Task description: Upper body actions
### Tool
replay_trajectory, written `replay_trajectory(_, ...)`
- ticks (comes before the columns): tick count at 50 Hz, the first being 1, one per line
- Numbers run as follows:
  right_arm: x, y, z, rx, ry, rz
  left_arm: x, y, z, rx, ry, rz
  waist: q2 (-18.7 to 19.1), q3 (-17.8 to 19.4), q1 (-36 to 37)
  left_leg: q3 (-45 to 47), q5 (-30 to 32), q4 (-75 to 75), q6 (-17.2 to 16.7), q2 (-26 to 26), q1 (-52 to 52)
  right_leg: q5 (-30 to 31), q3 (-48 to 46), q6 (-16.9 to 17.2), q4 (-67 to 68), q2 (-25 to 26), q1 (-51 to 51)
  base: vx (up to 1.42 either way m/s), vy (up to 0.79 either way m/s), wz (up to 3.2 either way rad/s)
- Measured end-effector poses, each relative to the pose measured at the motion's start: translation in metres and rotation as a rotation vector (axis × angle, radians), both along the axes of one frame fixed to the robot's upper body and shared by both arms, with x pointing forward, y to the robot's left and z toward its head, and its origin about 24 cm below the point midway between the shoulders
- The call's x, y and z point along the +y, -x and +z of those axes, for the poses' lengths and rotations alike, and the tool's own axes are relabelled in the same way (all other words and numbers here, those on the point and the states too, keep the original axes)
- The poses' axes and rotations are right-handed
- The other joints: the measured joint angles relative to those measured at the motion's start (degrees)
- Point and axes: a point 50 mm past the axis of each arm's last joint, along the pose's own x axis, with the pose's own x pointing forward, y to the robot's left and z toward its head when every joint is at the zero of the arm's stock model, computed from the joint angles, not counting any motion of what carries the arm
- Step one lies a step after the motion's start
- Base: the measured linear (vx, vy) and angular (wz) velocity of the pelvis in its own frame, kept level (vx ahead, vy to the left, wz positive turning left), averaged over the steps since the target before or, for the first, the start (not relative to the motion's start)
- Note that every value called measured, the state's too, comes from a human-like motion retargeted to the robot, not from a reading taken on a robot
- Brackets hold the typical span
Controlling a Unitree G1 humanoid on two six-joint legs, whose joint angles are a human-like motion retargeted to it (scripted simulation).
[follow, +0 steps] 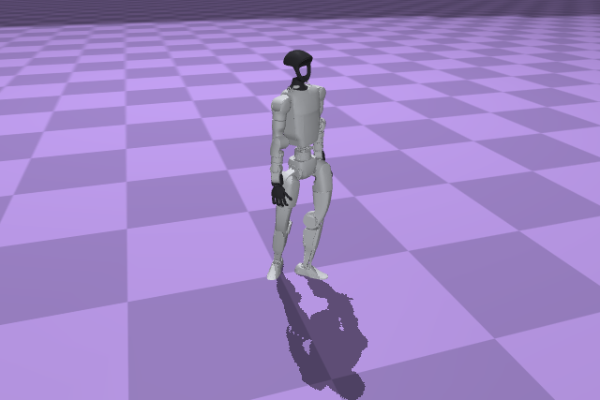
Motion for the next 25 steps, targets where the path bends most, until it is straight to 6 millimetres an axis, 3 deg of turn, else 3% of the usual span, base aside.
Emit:
replay_trajectory(3,-0.007,0.002,0.001,0.0,0.033,-0.05,-0.004,-0.01,-0.001,-0.02,0.008,-0.036,3.9,1.4,-0.8,-2.3,-0.3,-0.2,0.1,3.1,1.7,4.0,2.0,-4.3,9.2,-1.3,-1.2,0.18,0.12,0.33)
replay_trajectory(5,-0.01,0.001,0.002,-0.007,0.048,-0.07,-0.006,-0.013,-0.001,-0.03,0.013,-0.045,5.3,2.1,-1.6,-3.1,-0.4,-0.4,0.2,4.2,2.4,4.1,5.7,-5.3,14.8,-2.4,-3.2,0.16,0.07,0.22)
replay_trajectory(8,-0.01,-0.002,0.001,-0.02,0.06,-0.137,-0.006,-0.016,-0.001,-0.038,0.019,-0.063,5.1,2.9,-3.9,-4.2,-0.2,-1.1,0.9,3.0,2.8,3.3,18.4,-2.3,19.9,-1.8,-9.2,0.14,0.02,0.34)
replay_trajectory(13,-0.007,0.001,0.001,-0.024,0.042,-0.256,-0.002,-0.017,-0.001,-0.036,0.006,-0.102,4.3,3.4,-7.0,-7.4,0.0,-1.2,1.6,1.5,2.8,-0.1,24.7,-1.6,15.9,0.4,-12.9,0.11,-0.04,0.56)
replay_trajectory(20,-0.004,0.014,0.002,0.038,0.054,-0.19,0.001,-0.012,-0.001,-0.021,0.003,-0.095,-0.2,3.0,-7.4,-10.0,0.1,-2.7,2.0,-3.7,4.4,-1.1,41.5,-0.5,2.0,2.8,-16.9,0.11,-0.09,0.42)
replay_trajectory(22,-0.001,0.017,0.002,0.058,0.048,-0.161,0.003,-0.007,0.0,-0.006,0.004,-0.084,-0.6,2.4,-7.9,-11.1,0.2,-2.9,1.7,-4.1,4.7,2.2,40.9,-2.8,-0.9,2.8,-16.6,0.12,-0.13,0.45)
replay_trajectory(25,0.002,0.021,0.002,0.082,0.037,-0.154,0.001,0.001,0.0,0.028,0.014,-0.084,-0.4,0.8,-7.3,-12.1,0.2,-2.8,1.4,-3.8,3.9,1.9,32.7,-1.9,-2.7,1.7,-15.0,0.09,-0.1,0.43)
